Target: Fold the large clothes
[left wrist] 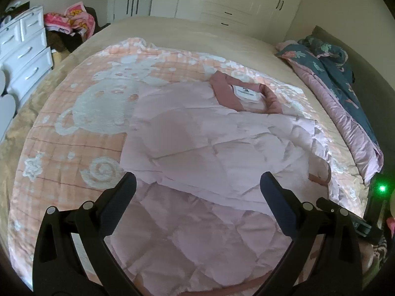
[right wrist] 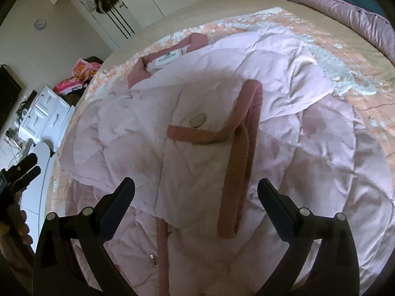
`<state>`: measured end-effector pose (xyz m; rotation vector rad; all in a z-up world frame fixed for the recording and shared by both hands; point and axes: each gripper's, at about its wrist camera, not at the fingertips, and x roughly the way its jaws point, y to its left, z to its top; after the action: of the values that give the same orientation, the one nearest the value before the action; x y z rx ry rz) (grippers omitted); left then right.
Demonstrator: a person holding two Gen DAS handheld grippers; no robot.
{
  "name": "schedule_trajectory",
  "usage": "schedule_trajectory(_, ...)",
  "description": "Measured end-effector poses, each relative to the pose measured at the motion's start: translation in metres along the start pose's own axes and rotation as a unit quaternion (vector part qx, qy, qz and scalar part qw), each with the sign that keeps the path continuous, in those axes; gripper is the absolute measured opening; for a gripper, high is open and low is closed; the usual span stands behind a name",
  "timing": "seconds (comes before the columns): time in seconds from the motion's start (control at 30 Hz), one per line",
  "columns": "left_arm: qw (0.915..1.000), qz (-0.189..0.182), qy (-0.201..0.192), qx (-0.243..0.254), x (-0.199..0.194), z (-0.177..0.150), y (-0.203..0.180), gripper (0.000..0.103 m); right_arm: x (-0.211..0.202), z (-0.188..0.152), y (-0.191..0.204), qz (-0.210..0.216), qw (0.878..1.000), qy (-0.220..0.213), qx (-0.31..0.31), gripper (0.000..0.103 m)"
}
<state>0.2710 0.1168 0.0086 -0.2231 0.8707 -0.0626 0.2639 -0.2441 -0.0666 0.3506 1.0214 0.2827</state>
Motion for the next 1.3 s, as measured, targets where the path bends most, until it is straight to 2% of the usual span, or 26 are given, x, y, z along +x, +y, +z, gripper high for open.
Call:
schedule_trajectory(0.2,0.9998,0.017,-0.003,-0.002,0.001,0.002,0.013,0.094,0.017,-0.001,-0.006,0.002,1.0,0.01,0.011,0.099)
schedule_trajectory(0.33,0.9996,0.027,-0.001,-0.01,0.003,0.002,0.024,0.094,0.022,-0.001,-0.007,-0.003,1.0,-0.001,0.014,0.099)
schedule_trajectory(0.4,0.9995,0.029,-0.001,-0.015,0.003,0.003,0.029,0.094,0.024,-0.001,-0.005,-0.002,1.0,-0.01,0.011,0.096)
schedule_trajectory(0.47,0.9994,0.031,-0.002,-0.018,0.004,0.004,0.033,0.094,0.023,-0.001,-0.002,0.002,1.0,-0.018,-0.006,0.059)
schedule_trajectory(0.5,0.9993,0.031,-0.001,-0.02,0.005,0.005,0.035,0.094,0.022,0.0,0.0,0.01,1.0,-0.02,-0.016,0.048)
schedule_trajectory(0.53,0.9993,0.031,-0.001,-0.022,0.007,0.006,0.036,0.094,0.02,0.0,0.004,0.017,0.999,-0.024,-0.027,0.023)
schedule_trajectory(0.57,0.9992,0.031,-0.001,-0.024,0.008,0.007,0.037,0.094,0.013,0.003,0.008,0.033,0.998,-0.031,-0.04,0.022)
schedule_trajectory(0.73,0.9991,0.029,-0.001,-0.032,0.012,0.011,0.041,0.094,-0.029,0.024,0.03,0.042,0.99,-0.089,-0.102,0.017)
schedule_trajectory(0.83,0.9991,0.03,-0.003,-0.031,0.014,0.015,0.04,0.094,-0.061,0.051,0.051,0.048,0.978,-0.124,-0.163,0.017)
schedule_trajectory(1.0,0.999,0.027,-0.009,-0.033,0.015,0.026,0.037,0.094,-0.08,0.099,0.066,0.035,0.965,-0.152,-0.21,0.017)
schedule_trajectory(1.13,0.9992,0.026,-0.011,-0.028,0.02,0.036,0.03,0.094,-0.07,0.123,0.06,0.017,0.964,-0.147,-0.219,0.017)
schedule_trajectory(1.3,0.9995,0.02,-0.007,-0.023,0.031,0.045,0.02,0.094,-0.04,0.129,0.038,-0.007,0.973,-0.118,-0.199,0.017)
